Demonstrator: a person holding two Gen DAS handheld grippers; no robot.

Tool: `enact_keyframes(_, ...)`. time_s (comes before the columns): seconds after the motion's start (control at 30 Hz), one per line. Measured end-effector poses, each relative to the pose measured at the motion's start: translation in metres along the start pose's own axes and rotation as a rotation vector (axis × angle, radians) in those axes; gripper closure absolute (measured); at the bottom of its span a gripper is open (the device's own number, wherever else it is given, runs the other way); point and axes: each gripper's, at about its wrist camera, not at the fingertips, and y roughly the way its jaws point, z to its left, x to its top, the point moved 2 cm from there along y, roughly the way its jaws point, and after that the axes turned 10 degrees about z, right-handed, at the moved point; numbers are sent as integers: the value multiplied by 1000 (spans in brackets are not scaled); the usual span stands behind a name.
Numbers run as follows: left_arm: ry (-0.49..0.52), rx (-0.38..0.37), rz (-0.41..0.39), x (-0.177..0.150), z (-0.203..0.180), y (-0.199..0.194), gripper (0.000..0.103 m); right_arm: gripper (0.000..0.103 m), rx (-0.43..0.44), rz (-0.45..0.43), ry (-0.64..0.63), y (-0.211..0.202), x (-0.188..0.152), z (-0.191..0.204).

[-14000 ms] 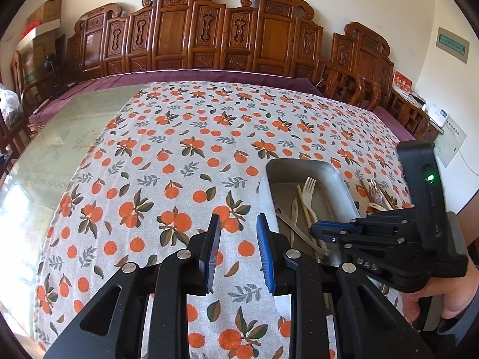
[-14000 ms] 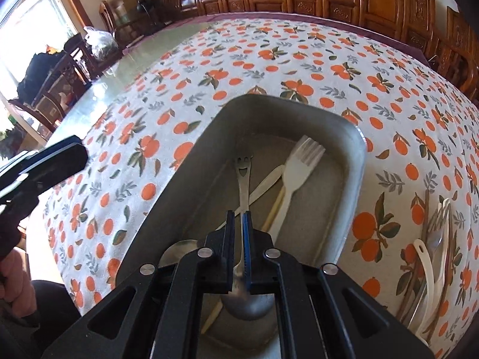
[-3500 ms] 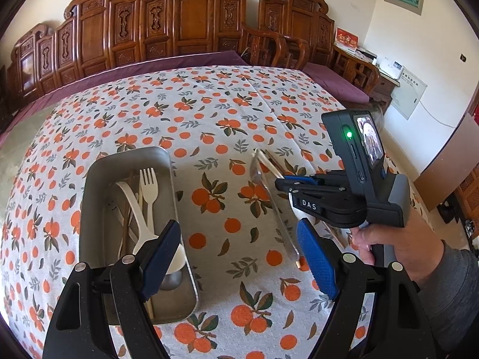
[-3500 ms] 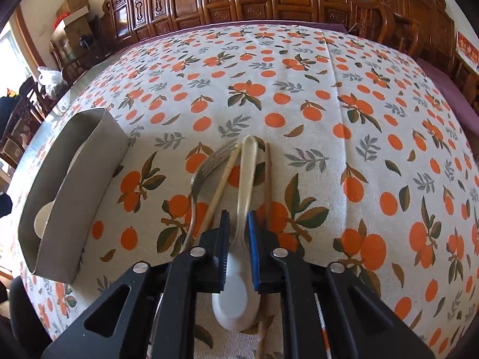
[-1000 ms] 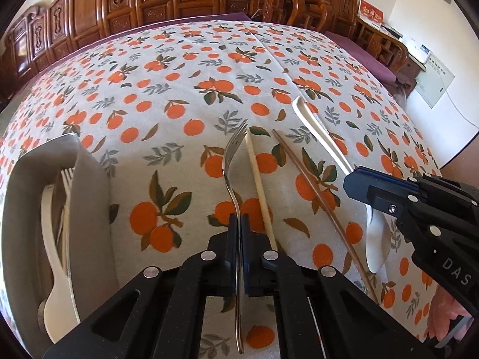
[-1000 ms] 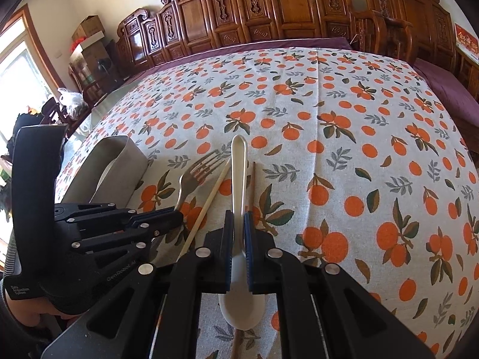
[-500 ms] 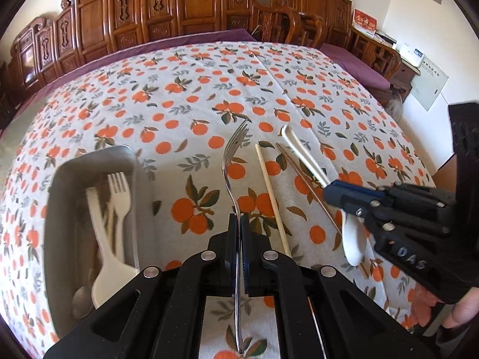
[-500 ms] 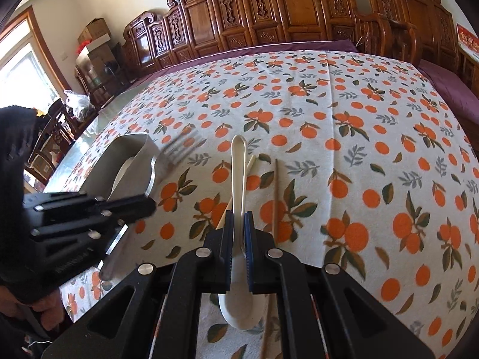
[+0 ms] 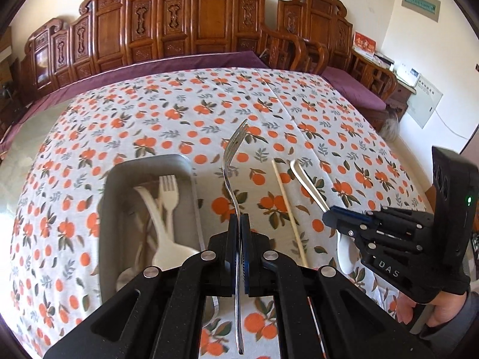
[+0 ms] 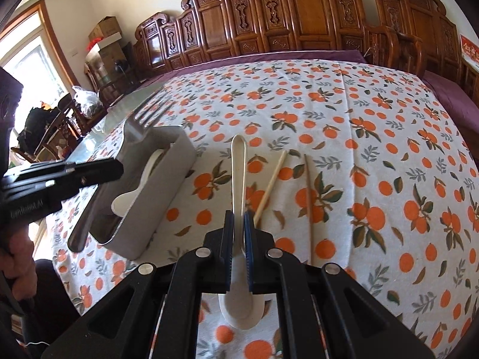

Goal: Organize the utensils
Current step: 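Lower the metal fork into the tray and open the left tool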

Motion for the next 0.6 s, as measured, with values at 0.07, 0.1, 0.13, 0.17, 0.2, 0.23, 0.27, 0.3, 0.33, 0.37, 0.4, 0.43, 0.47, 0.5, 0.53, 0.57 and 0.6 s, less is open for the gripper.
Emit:
enact_keyframes(0.07, -6, 2, -4, -3, 9, -4, 101, 95, 7, 1, -4, -1, -4, 7)
enact_keyframes(0.1, -8, 3, -4, -3, 11, -4, 101, 95, 9, 1, -8, -1, -5, 10)
enact_keyframes(0.13, -10, 6, -4, -4, 15, -4, 101, 95, 11, 2, -16, -1, -7, 14)
enact_keyframes(0.17, -14, 10, -2, -5, 20, -4, 101, 95, 10, 3, -22, -1, -8, 17)
enact_keyframes(0.2, -17, 11, 0, -5, 23, -2, 101, 95, 10, 5, -29, 0, -9, 19)
enact_keyframes(0.23, -24, 12, 4, -5, 29, 0, 101, 95, 8, 9, -38, 2, -10, 21)
enact_keyframes(0.27, -29, 12, 7, -5, 33, 2, 101, 95, 6, 12, -44, 3, -10, 21)
enact_keyframes(0.3, -33, 16, 11, -6, 39, 4, 101, 95, 4, 16, -47, 4, -11, 21)
enact_keyframes(0.33, -36, 22, 17, -6, 43, 7, 101, 95, 5, 19, -46, 5, -11, 20)
enact_keyframes(0.37, -42, 30, 23, -6, 49, 11, 101, 95, 6, 22, -42, 7, -11, 19)
enact_keyframes(0.4, -46, 37, 29, -5, 55, 15, 101, 95, 6, 26, -39, 8, -10, 17)
enact_keyframes(0.43, -53, 45, 36, -5, 60, 19, 101, 95, 7, 28, -38, 10, -10, 16)
enact_keyframes(0.47, -62, 51, 43, -5, 65, 24, 101, 95, 8, 29, -38, 11, -9, 15)
enact_keyframes(0.5, -73, 53, 49, -5, 71, 28, 101, 95, 9, 32, -38, 13, -9, 14)
enact_keyframes(0.53, -79, 55, 54, -5, 74, 31, 101, 95, 9, 34, -39, 14, -9, 14)
enact_keyframes(0.57, -88, 60, 59, -5, 79, 35, 101, 95, 11, 36, -39, 15, -8, 13)
enact_keyframes(0.6, -92, 67, 62, -6, 82, 39, 101, 95, 11, 39, -40, 16, -8, 13)
